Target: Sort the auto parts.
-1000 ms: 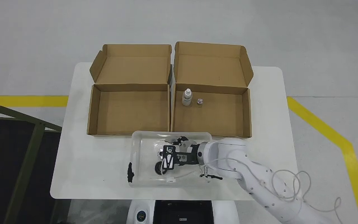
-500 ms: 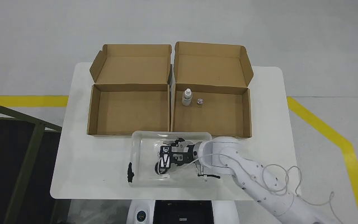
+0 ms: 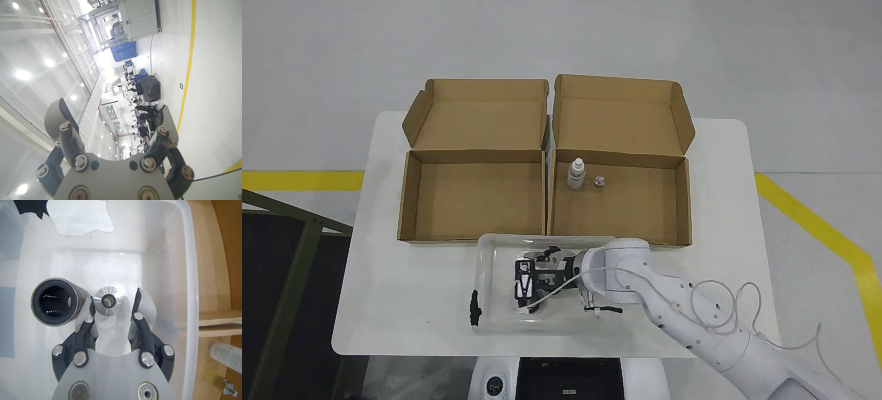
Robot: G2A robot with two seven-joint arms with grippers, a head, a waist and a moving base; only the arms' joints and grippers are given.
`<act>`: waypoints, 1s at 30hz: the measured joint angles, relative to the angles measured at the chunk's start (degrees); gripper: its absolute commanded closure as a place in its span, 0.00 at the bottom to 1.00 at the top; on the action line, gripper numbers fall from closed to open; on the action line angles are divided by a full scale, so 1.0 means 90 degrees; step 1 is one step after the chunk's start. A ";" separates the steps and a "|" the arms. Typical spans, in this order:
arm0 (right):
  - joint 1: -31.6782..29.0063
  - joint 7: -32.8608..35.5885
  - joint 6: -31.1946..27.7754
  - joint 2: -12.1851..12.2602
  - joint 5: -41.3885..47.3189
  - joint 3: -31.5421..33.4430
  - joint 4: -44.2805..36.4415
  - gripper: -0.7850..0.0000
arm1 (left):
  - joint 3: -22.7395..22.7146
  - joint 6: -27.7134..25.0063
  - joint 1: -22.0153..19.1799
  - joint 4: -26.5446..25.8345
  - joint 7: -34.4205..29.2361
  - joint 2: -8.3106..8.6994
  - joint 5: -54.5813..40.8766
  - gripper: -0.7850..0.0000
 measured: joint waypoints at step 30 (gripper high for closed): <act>-0.0047 -0.0052 -0.0233 -0.0083 0.0277 0.0268 -0.0358 1.00 | 0.0000 0.0000 0.0000 0.0000 0.0000 0.0000 0.0000 0.00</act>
